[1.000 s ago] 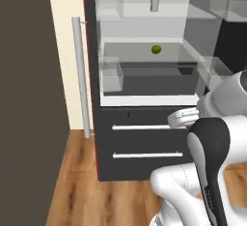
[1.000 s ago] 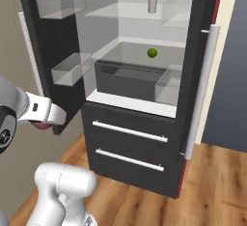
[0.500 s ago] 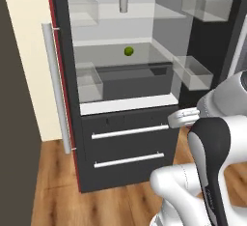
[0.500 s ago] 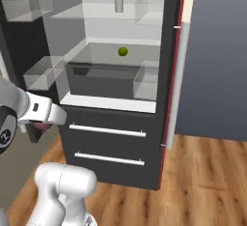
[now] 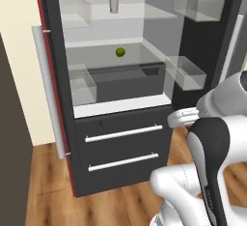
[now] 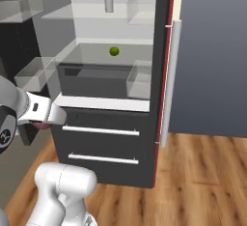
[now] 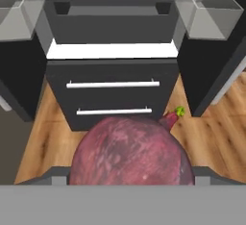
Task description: Place the liquor on the top shelf of the fridge to keep it out of children's reach, and place the onion and lime on lower shelves for easy access.
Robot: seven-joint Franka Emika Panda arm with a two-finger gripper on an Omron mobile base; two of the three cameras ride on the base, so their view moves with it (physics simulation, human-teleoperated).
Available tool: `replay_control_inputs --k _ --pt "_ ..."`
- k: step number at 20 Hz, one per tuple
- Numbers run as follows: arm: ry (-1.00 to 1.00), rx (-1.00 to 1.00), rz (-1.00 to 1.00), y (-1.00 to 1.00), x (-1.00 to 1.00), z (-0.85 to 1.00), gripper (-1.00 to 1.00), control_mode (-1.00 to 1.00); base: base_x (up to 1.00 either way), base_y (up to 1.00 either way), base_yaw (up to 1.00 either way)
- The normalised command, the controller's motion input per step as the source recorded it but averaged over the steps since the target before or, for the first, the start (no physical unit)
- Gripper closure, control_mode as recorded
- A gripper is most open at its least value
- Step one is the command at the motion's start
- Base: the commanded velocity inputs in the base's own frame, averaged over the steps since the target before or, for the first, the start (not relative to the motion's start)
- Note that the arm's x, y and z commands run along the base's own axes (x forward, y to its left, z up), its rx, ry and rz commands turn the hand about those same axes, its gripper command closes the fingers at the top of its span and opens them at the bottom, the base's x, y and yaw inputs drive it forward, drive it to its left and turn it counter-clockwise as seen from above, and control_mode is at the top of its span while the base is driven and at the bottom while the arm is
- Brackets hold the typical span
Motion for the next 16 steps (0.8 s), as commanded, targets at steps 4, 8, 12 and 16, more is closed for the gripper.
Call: replay_control_inputs --k 4,8,12,16 --pt "0.0 0.0 0.0 0.0 0.0 0.0 1.0 1.0 0.5 0.0 -0.02" --pt "0.0 0.0 0.0 0.0 0.0 0.0 1.0 1.0 0.62 0.0 0.0" --pt "0.0 0.0 0.0 0.0 0.0 0.0 1.0 1.0 0.62 0.0 0.0" --pt "0.0 0.0 0.0 0.0 0.0 0.0 1.0 1.0 0.61 0.0 -0.01"
